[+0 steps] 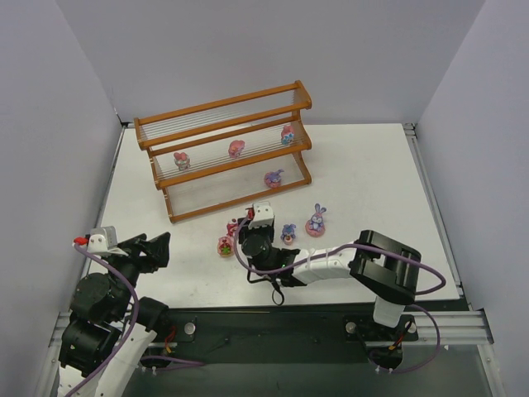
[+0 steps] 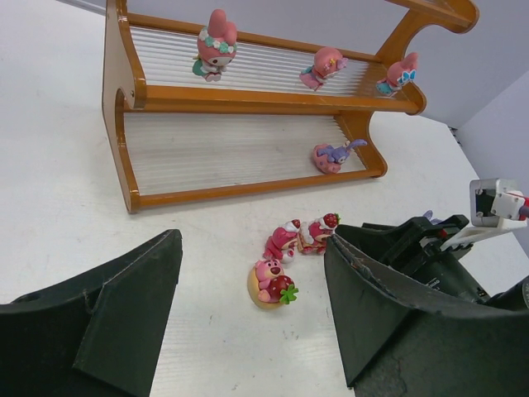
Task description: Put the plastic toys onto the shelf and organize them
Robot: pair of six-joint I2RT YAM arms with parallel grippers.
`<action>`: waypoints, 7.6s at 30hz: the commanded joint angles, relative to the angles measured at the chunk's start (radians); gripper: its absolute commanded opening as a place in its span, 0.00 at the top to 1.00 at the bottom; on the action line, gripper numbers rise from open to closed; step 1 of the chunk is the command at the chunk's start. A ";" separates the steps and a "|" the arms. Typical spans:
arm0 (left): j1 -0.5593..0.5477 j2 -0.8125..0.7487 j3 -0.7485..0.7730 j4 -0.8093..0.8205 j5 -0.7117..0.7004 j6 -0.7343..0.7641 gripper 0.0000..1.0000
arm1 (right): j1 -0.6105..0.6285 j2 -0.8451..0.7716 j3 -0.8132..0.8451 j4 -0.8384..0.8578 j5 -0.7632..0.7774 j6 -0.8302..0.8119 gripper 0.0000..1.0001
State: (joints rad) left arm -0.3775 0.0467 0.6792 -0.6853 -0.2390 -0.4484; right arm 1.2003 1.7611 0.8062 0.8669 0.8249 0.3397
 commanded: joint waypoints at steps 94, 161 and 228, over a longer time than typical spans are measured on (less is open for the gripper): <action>0.006 -0.007 0.000 0.043 -0.002 0.005 0.21 | -0.274 0.454 0.610 0.040 -0.317 -0.148 1.00; 0.006 -0.016 0.003 0.036 -0.014 0.005 0.21 | -0.298 0.482 0.734 -0.215 -0.354 -0.065 0.56; 0.006 -0.015 0.005 0.033 -0.022 0.001 0.21 | -0.380 0.394 0.504 -0.173 -0.434 0.505 1.00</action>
State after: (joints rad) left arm -0.3714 0.0391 0.6792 -0.6849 -0.2516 -0.4492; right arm 0.8242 2.1395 1.2736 0.6807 0.4023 0.7952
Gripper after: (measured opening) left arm 0.795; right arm 0.024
